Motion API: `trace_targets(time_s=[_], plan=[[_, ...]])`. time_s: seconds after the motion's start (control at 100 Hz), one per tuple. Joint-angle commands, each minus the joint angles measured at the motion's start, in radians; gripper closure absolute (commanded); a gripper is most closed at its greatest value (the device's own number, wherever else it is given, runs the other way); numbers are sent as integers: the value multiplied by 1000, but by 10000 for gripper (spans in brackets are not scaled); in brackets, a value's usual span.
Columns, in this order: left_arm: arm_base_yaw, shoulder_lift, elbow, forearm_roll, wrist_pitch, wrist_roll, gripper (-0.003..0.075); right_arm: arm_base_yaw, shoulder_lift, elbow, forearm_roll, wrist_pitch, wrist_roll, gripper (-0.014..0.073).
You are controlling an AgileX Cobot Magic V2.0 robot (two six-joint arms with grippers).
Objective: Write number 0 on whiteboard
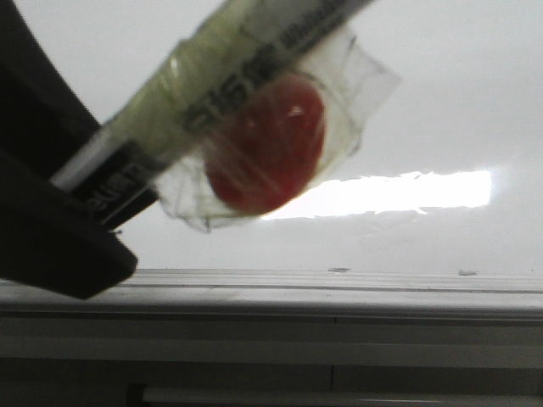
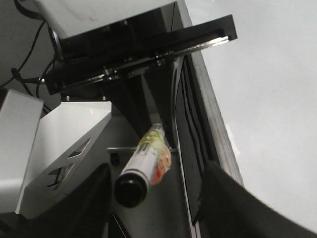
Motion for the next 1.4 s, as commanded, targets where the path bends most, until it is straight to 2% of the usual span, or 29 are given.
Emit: trace_targets(time_s=[0.0, 0.33, 0.71, 0.93, 1.04, 1.14, 1.23, 1.39], plan=[[-4, -13, -29, 2, -61, -3, 740, 35, 35, -35, 21, -86, -17, 242], [-4, -13, -29, 2, -61, -3, 740, 102, 138, -35, 49, -142, -17, 246], [-4, -13, -29, -3, -55, -3, 740, 104, 139, -35, 92, -164, -17, 265], [-4, -13, -29, -3, -55, -3, 740, 104, 139, -35, 151, -164, -17, 485], [-4, -13, -29, -3, -55, -3, 740, 104, 139, -35, 152, -162, -17, 564], [-4, -13, -29, -3, -55, -57, 734, 104, 139, -35, 152, -162, -17, 645], [-4, -15, -29, -5, -63, -138, 658, 104, 139, -35, 152, -168, -17, 660], [-4, -48, -30, -5, -63, -285, 409, 98, 138, -31, 147, -201, -17, 652]])
